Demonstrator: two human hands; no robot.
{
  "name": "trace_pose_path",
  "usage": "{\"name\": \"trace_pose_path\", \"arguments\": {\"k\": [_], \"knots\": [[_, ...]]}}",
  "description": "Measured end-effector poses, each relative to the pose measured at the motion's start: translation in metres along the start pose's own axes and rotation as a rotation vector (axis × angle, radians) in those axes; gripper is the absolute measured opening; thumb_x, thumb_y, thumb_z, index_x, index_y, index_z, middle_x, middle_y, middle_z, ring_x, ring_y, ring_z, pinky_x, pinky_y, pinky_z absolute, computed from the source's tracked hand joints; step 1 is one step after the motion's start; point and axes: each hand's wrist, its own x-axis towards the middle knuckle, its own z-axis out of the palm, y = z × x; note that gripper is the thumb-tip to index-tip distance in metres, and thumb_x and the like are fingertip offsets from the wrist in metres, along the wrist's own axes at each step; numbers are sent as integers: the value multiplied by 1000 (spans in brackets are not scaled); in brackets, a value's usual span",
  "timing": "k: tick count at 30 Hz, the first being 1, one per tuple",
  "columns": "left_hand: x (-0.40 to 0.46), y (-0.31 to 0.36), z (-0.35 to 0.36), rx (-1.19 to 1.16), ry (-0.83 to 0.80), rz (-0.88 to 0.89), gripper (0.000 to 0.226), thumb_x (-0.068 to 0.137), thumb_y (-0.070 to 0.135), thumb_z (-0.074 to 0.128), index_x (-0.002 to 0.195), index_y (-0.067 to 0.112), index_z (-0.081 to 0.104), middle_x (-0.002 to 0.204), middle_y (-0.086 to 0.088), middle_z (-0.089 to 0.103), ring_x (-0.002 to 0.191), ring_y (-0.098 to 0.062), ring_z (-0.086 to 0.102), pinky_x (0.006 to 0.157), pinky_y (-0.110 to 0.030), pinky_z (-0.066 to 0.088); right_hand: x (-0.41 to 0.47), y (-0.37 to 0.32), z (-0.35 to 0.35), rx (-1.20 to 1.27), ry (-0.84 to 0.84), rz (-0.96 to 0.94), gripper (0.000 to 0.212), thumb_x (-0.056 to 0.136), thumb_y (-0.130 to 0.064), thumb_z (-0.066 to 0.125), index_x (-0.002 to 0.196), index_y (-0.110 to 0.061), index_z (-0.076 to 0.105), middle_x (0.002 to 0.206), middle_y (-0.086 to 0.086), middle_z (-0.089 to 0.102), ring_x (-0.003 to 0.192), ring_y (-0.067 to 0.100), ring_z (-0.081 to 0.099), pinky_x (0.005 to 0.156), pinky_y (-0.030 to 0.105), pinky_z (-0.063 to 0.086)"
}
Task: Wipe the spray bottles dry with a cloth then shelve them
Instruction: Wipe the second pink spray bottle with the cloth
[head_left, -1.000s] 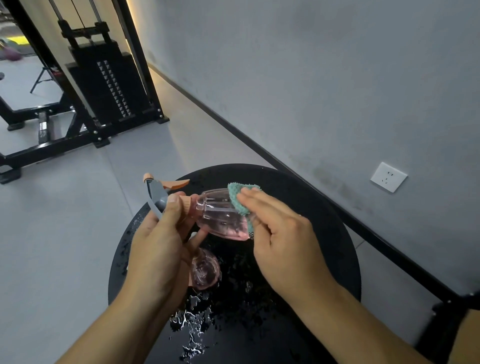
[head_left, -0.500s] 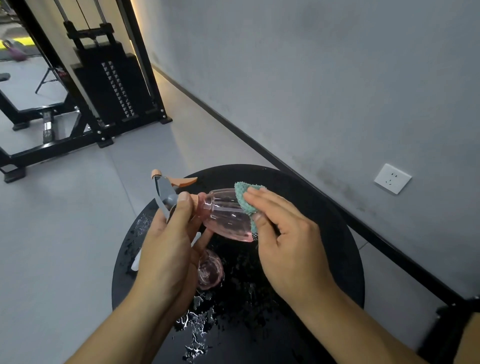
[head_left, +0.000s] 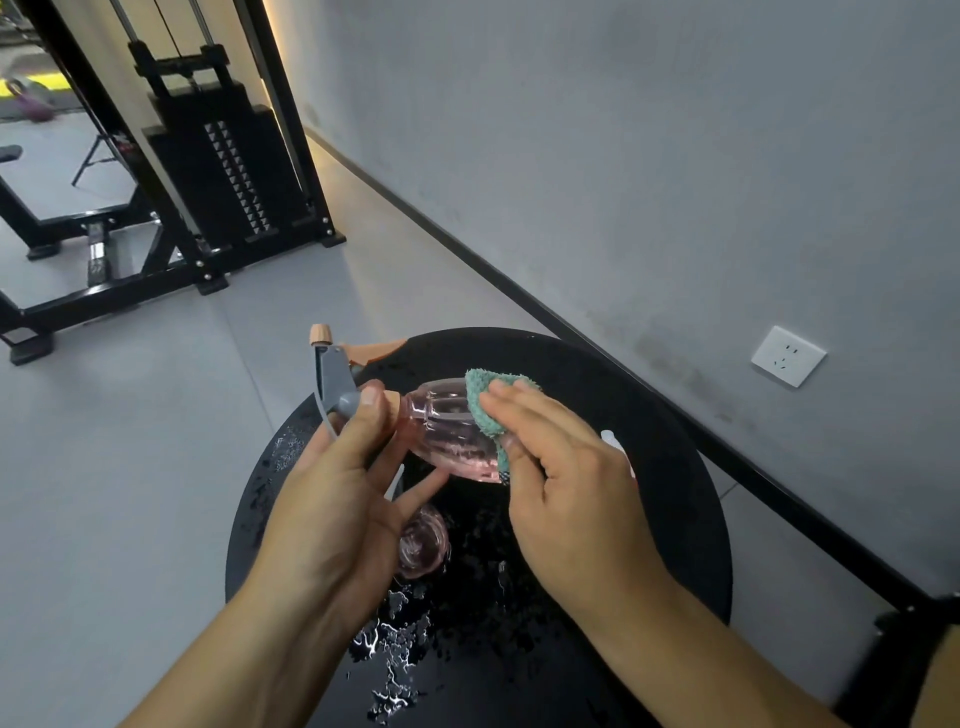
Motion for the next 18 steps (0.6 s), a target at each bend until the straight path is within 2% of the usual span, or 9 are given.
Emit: {"name": "trace_pose_path", "arguments": {"k": [2, 5, 8, 10, 11, 13, 15, 16, 18], "knots": [[-3, -5, 4, 7, -6, -7, 4, 102, 28, 67, 102, 25, 65, 114, -2, 76, 122, -22, 73, 94, -58, 62, -2, -5, 2, -33, -27, -30, 44, 97, -1, 54, 137, -20, 62, 142, -10, 57, 138, -1, 41, 116, 16, 30], [-5, -9, 7, 23, -2, -19, 10, 102, 25, 67, 112, 22, 65, 115, -4, 78, 122, -23, 73, 94, -55, 62, -1, -7, 0, -60, -102, -82, 44, 97, -3, 53, 137, -18, 61, 142, -7, 58, 139, 0, 40, 116, 16, 27], [-2, -5, 6, 24, -3, -9, 5, 102, 25, 67, 106, 23, 66, 112, -3, 77, 121, -23, 73, 87, -50, 65, 5, 0, -8, -41, -73, -22, 46, 95, 1, 56, 136, -20, 62, 141, -9, 58, 136, -3, 43, 110, 6, 29], [-1, -2, 6, 21, -1, 2, 6, 102, 26, 67, 106, 23, 65, 114, -4, 76, 123, -25, 72, 87, -51, 65, 7, 2, -11, -4, -42, 26, 46, 96, 1, 55, 136, -21, 62, 141, -11, 57, 135, -4, 43, 109, 15, 38], [-2, -3, 6, 32, -1, 8, 9, 102, 26, 67, 110, 22, 64, 115, -4, 76, 123, -25, 72, 87, -51, 65, 7, 1, -11, 0, -41, 29, 45, 97, -1, 55, 137, -21, 62, 141, -11, 57, 135, -4, 43, 110, 14, 38], [-3, -5, 7, 45, -11, 9, 17, 102, 25, 67, 117, 18, 65, 112, -4, 78, 120, -25, 73, 86, -49, 66, 4, -6, -10, -40, -69, 2, 43, 97, -3, 55, 136, -20, 63, 141, -10, 58, 136, -2, 44, 109, 1, 23], [-5, -7, 9, 39, -18, -10, 28, 101, 24, 67, 127, 11, 66, 112, -5, 79, 118, -24, 75, 85, -48, 66, 2, -9, -10, -93, -103, -48, 43, 94, 0, 59, 133, -18, 65, 139, -7, 60, 135, 0, 45, 105, -5, 10], [-4, -7, 10, 32, -19, -21, 30, 102, 23, 66, 129, 10, 66, 112, -6, 79, 118, -25, 75, 84, -48, 66, 3, -8, -11, -93, -115, -55, 43, 94, 0, 59, 132, -18, 65, 138, -7, 61, 134, -1, 45, 106, -4, 11], [-3, -5, 9, 14, -31, -34, 22, 102, 22, 66, 123, 18, 66, 111, -6, 77, 119, -25, 74, 85, -49, 66, 5, -2, -12, -48, -114, -29, 45, 95, -1, 57, 135, -20, 64, 141, -10, 58, 135, -4, 42, 110, 4, 24]]}}
